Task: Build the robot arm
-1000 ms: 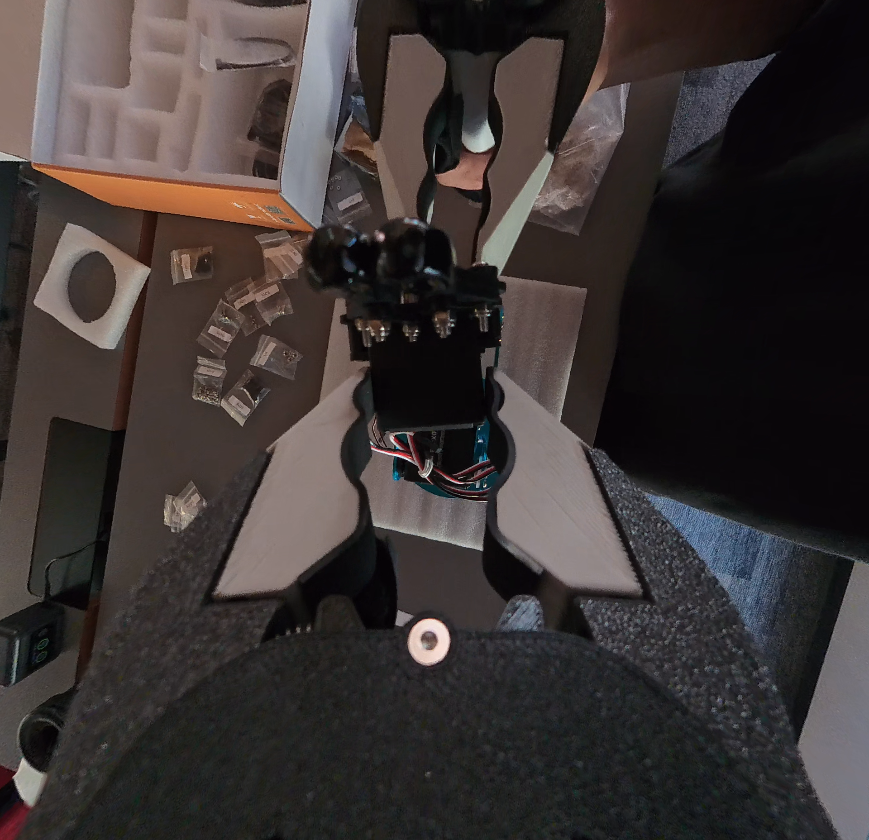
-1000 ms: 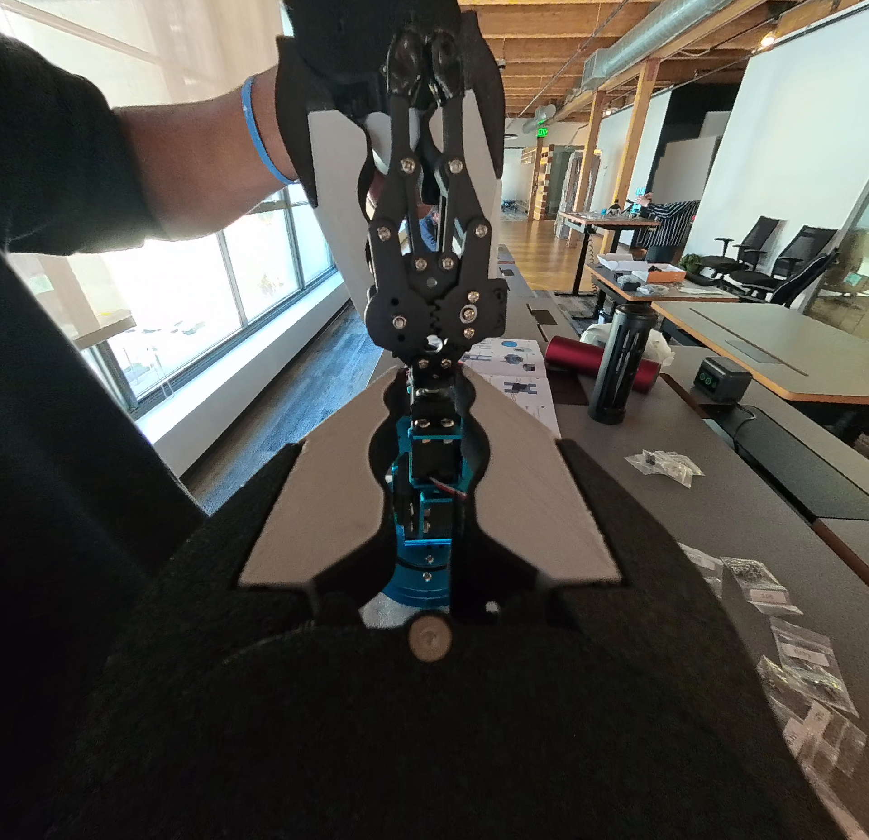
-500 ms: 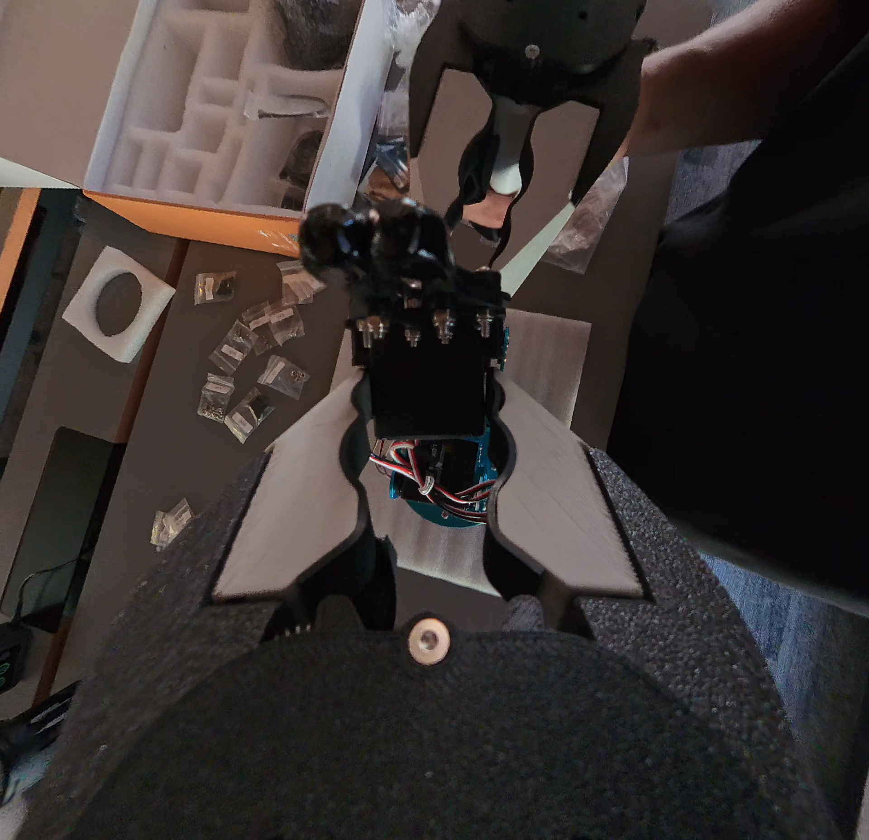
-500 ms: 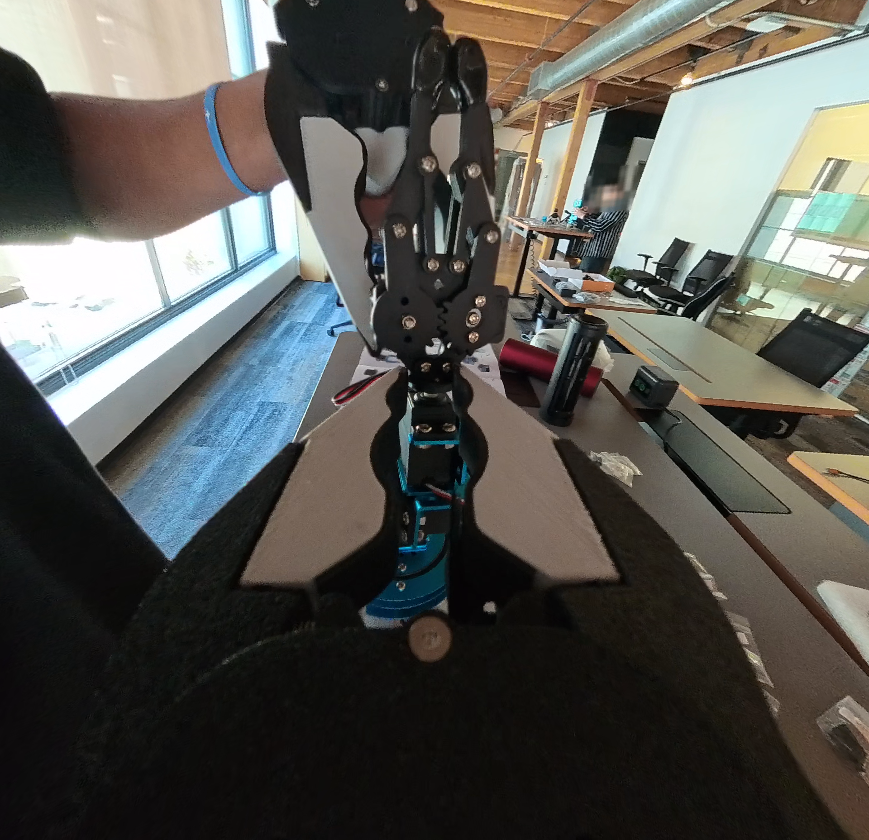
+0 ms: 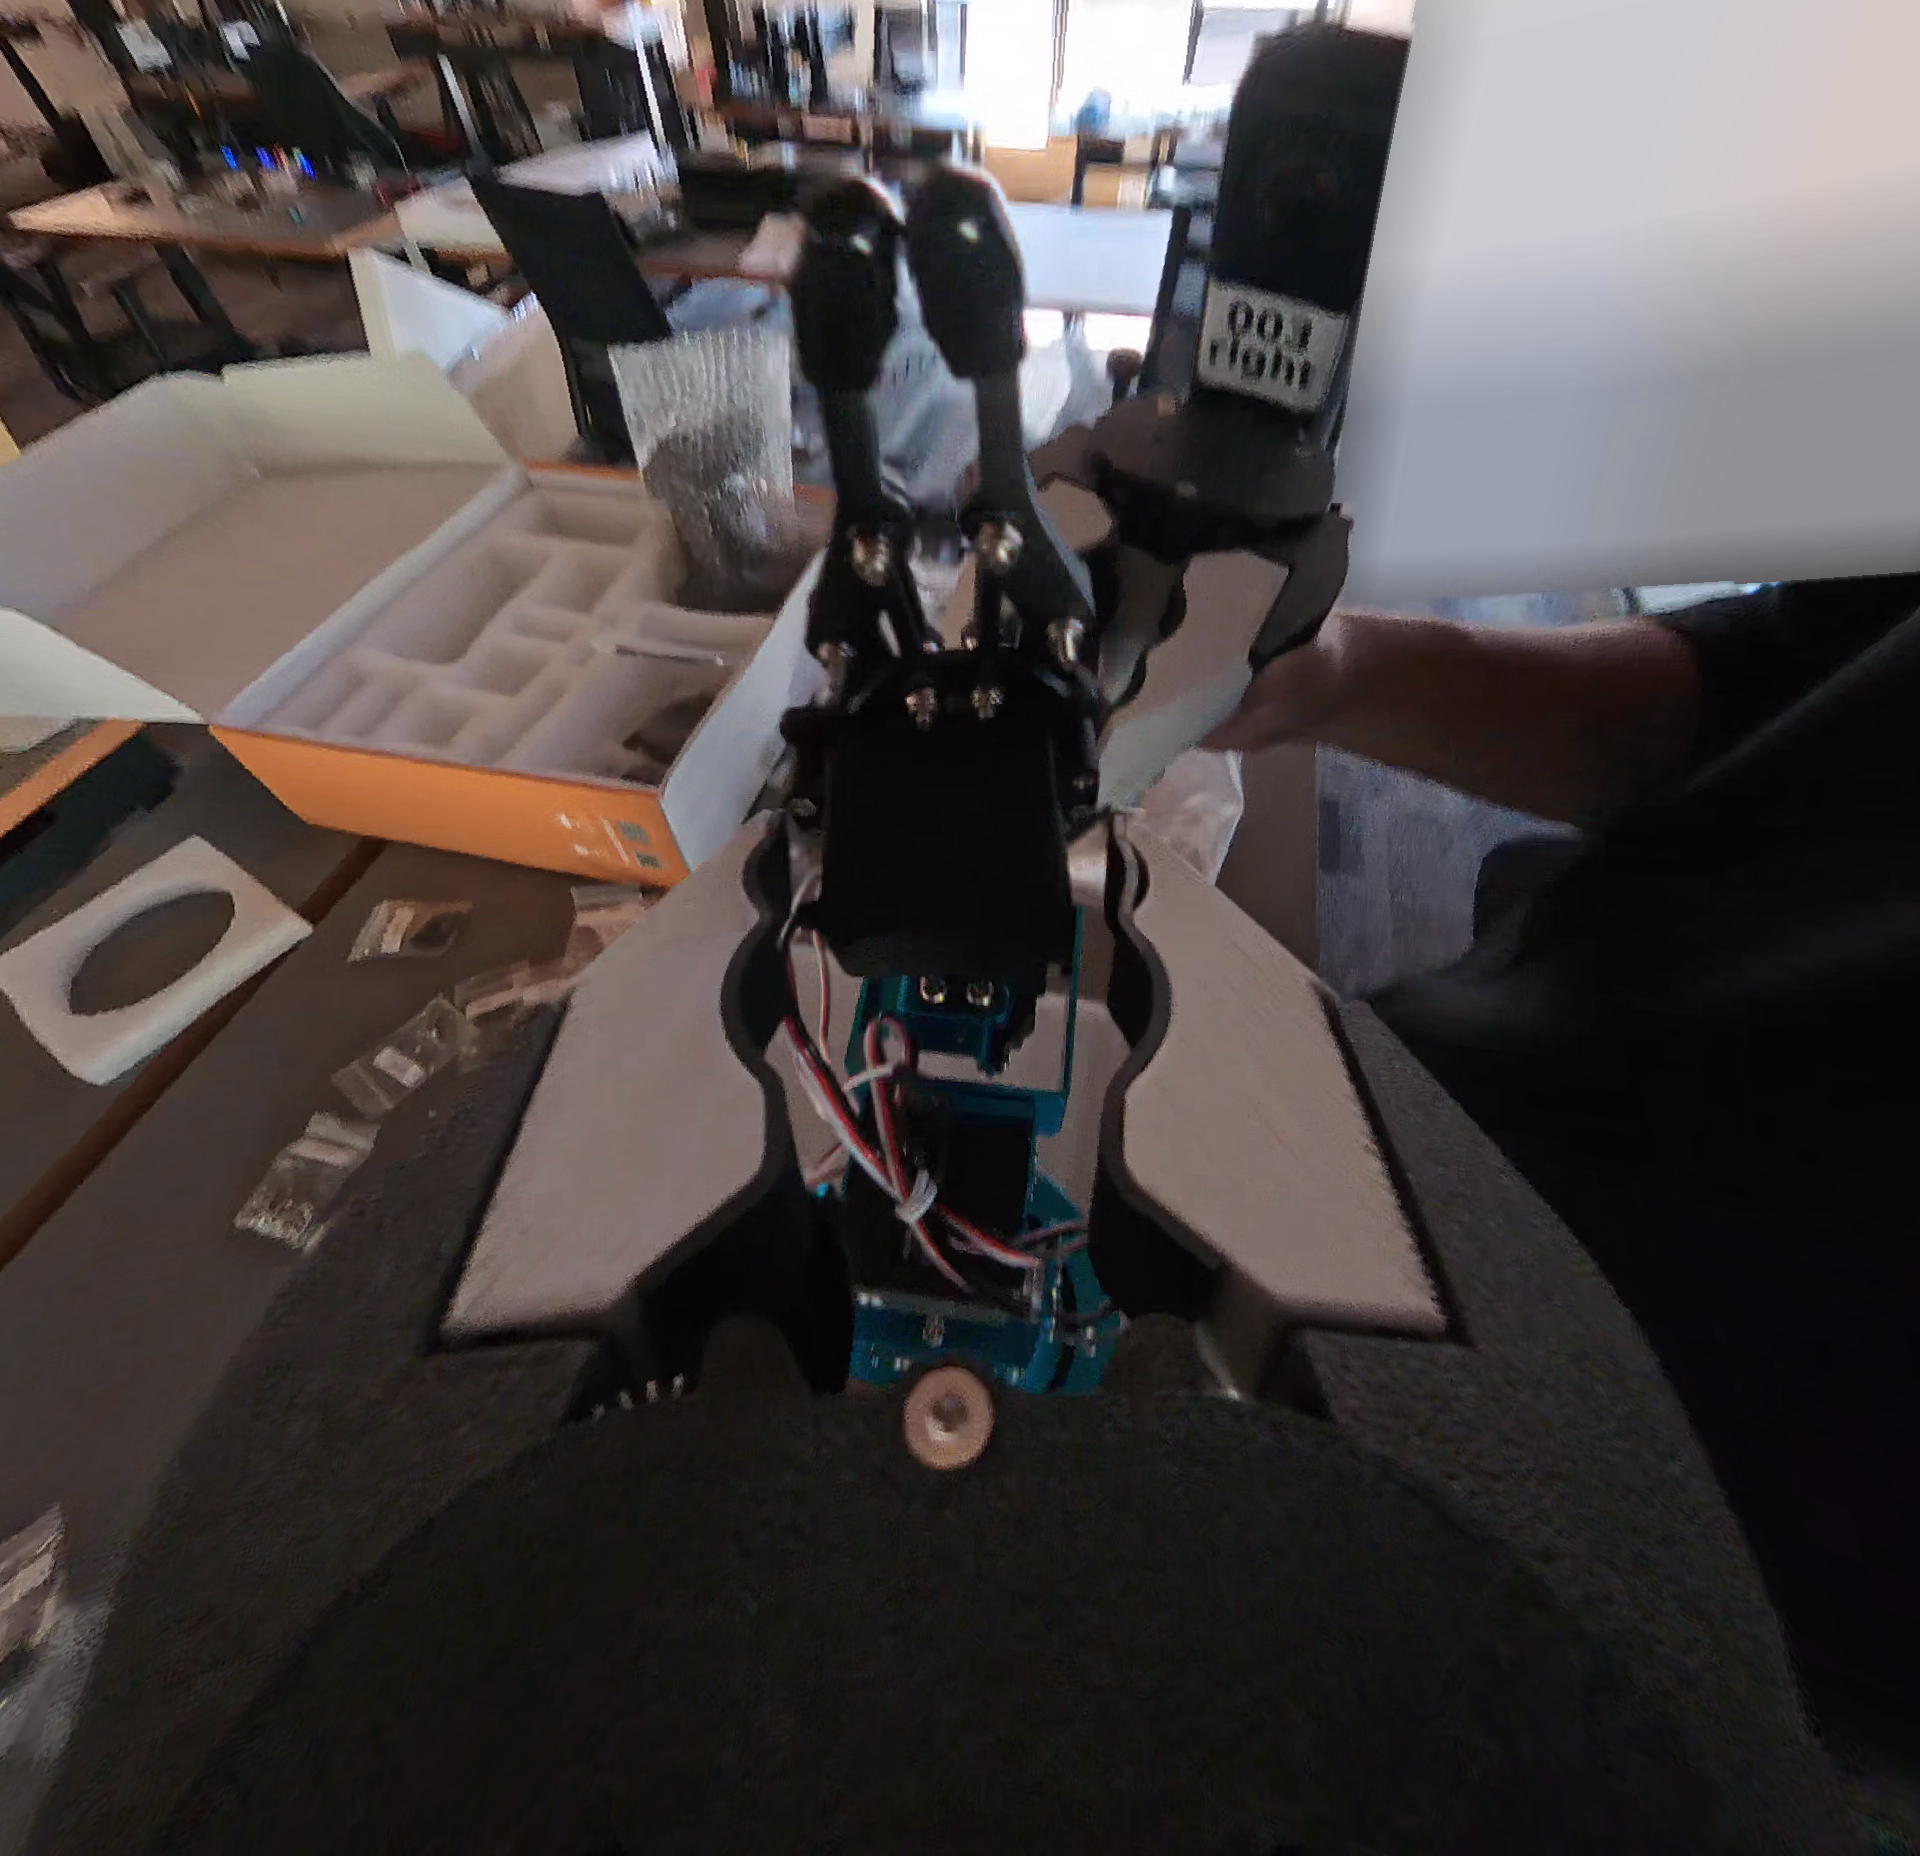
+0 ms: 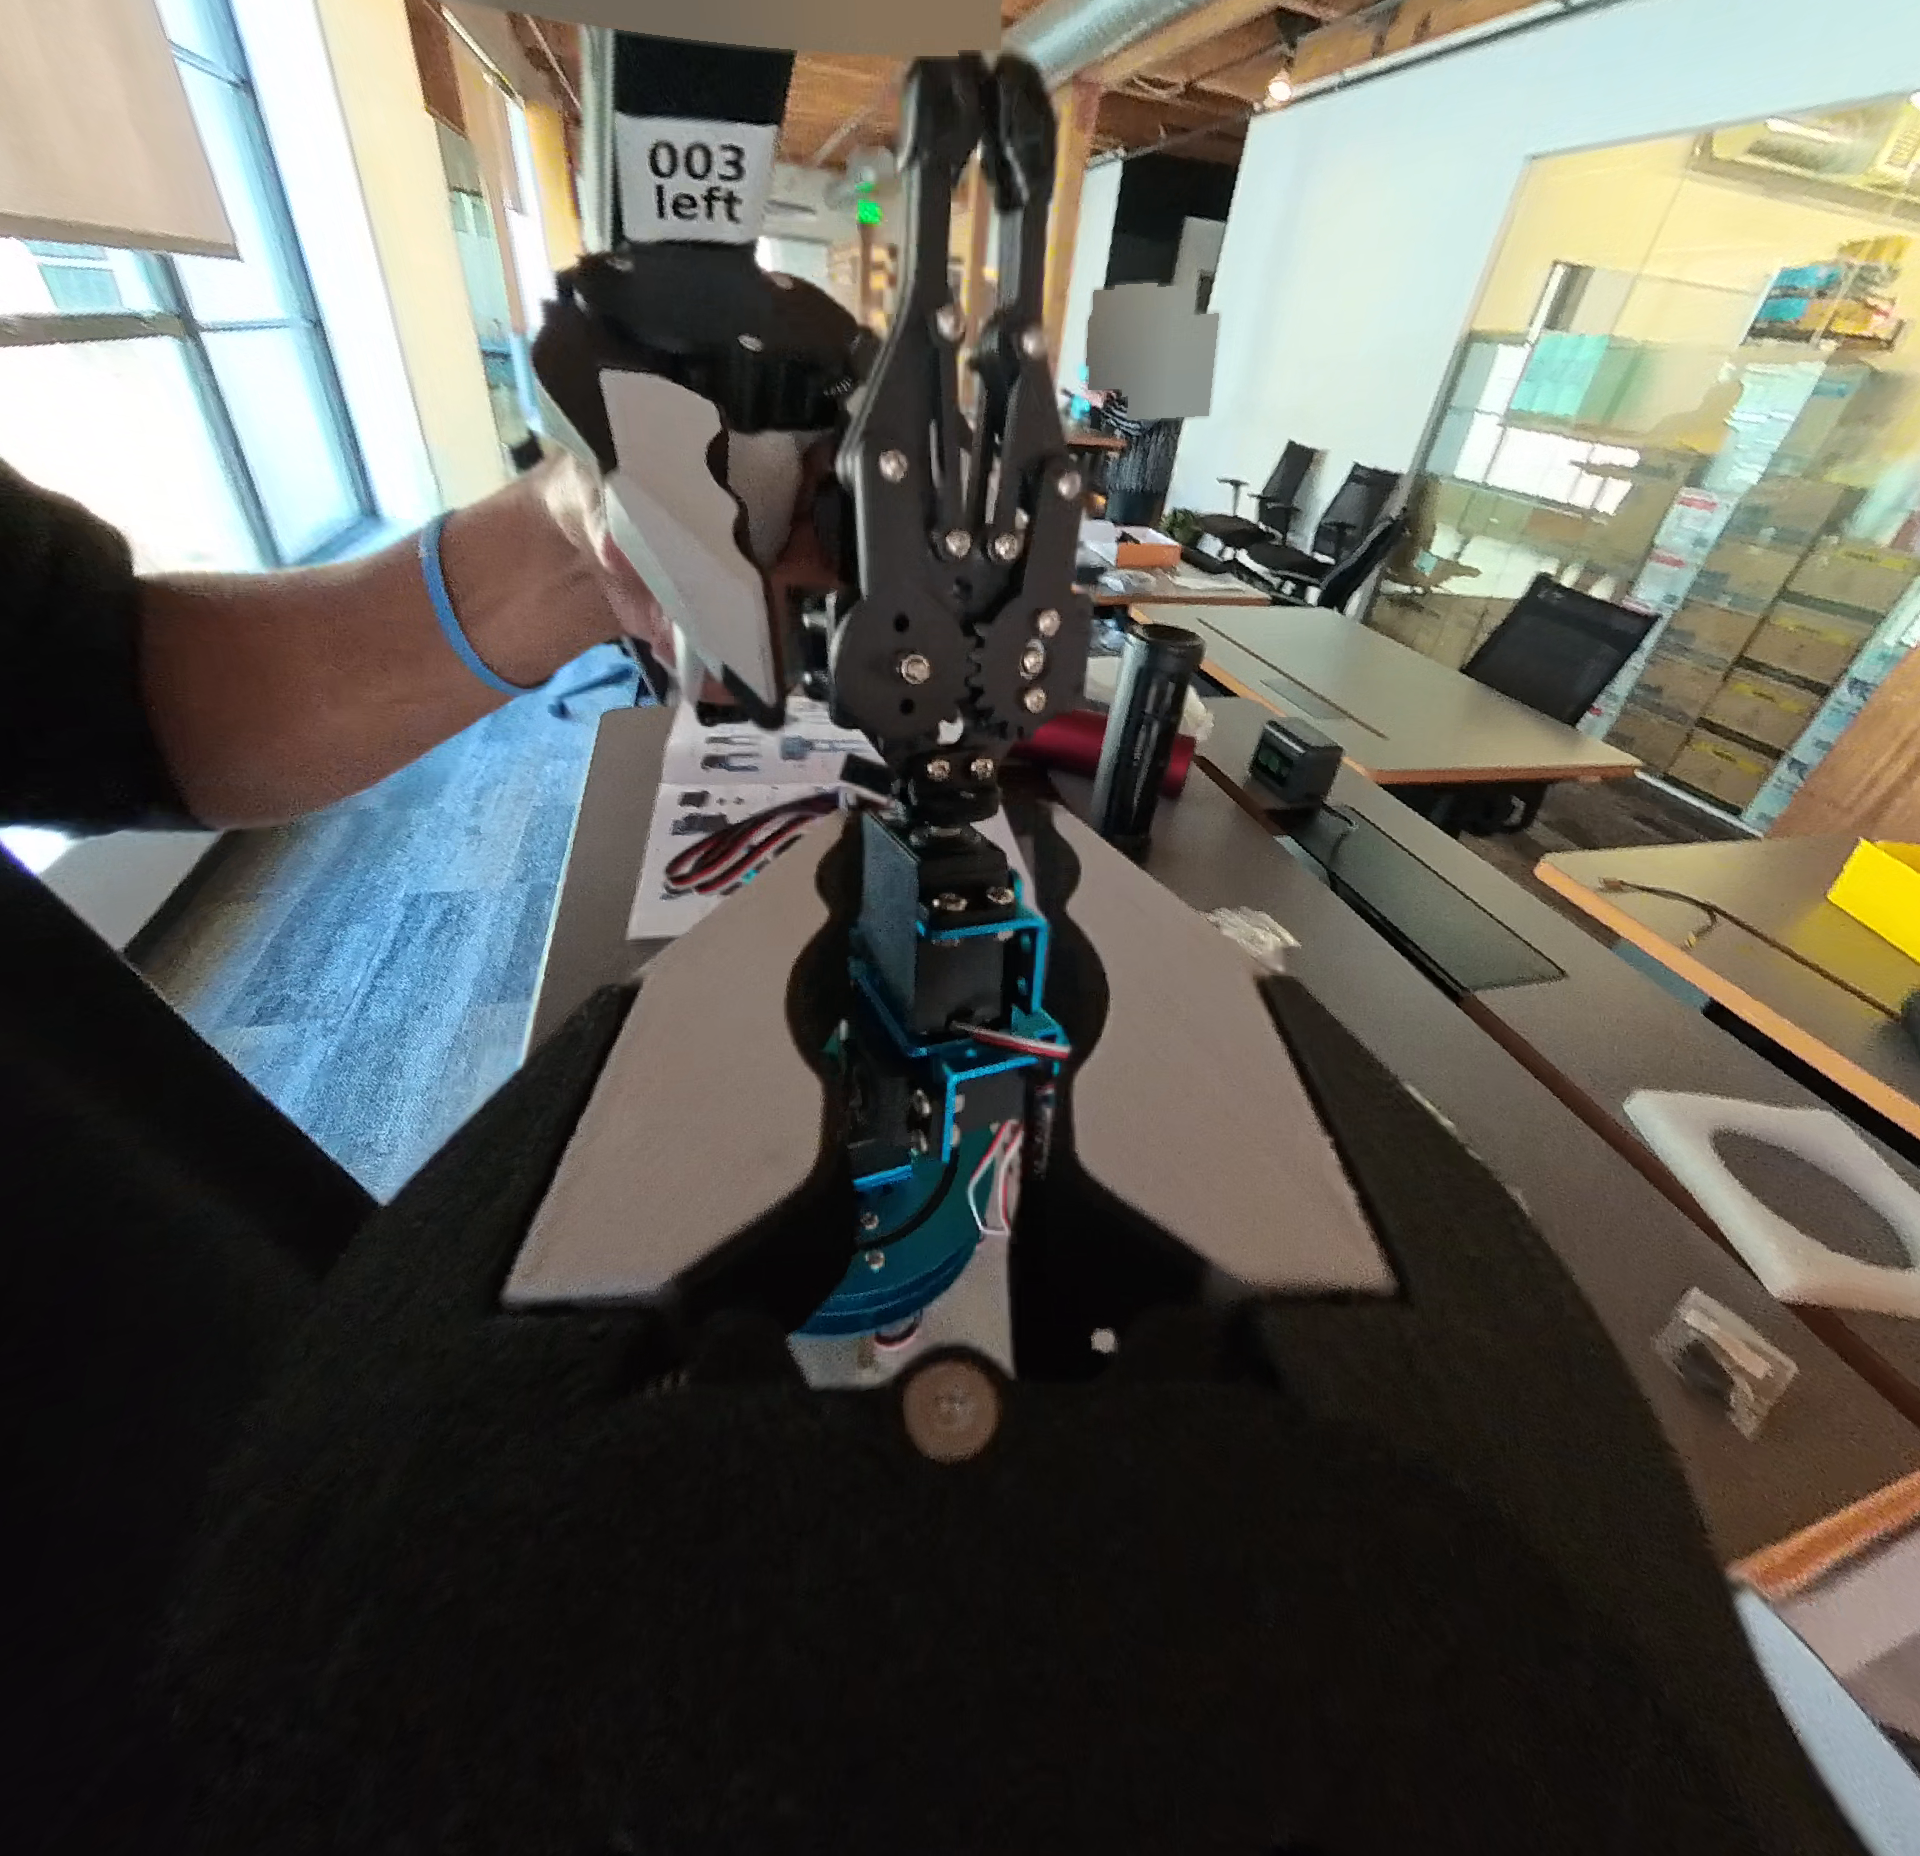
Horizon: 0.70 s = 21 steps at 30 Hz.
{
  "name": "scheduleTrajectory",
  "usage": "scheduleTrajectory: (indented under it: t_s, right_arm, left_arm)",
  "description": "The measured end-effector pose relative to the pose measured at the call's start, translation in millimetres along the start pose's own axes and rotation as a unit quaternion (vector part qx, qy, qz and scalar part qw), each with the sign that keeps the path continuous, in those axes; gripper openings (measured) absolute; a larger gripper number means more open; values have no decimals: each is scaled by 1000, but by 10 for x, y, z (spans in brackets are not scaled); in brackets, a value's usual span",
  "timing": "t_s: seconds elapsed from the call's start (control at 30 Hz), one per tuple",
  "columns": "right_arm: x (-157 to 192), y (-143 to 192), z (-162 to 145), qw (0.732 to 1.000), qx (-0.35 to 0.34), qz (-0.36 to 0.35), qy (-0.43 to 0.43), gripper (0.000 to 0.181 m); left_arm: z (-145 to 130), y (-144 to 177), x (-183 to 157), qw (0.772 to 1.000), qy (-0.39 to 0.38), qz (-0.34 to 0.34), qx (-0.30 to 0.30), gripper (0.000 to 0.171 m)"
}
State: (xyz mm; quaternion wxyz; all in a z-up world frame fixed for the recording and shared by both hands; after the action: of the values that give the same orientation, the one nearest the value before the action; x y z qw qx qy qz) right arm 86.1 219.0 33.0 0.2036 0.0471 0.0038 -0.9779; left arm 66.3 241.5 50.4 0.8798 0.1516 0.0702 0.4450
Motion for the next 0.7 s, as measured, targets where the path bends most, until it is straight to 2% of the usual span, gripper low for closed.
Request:
scheduleTrajectory:
  t_s: [0.07,0.23,0.47,0.57,0.7]
  right_arm:
    - [-18,-7,-14,1000,10,-26,11,33]
    - [53,-76,7,998,33,-54,27,33]
    - [67,-94,26,985,45,-149,68,34]
    - [127,-41,2,982,29,-173,70,39]
    - [193,60,-29,975,-2,-213,71,40]
  left_arm:
    - [69,19,2,999,14,-12,-42,61]
    - [77,44,19,995,26,-29,-93,61]
    - [80,263,47,982,48,-38,-180,66]
    - [-10,419,11,974,49,-28,-218,67]
    - [-275,649,-125,966,43,2,-256,65]
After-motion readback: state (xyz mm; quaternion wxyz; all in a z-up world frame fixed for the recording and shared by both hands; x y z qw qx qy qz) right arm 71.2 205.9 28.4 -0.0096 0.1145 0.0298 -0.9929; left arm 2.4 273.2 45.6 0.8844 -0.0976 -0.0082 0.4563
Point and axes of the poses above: each gripper's, where its closed fingertips meet, y back along the fingers, z out of its top, x = y × z across the jaws, the point moved 1 cm from there along y, back along the fingers, and after that the axes turned 1 degree about -x, right-handed, at the moved point
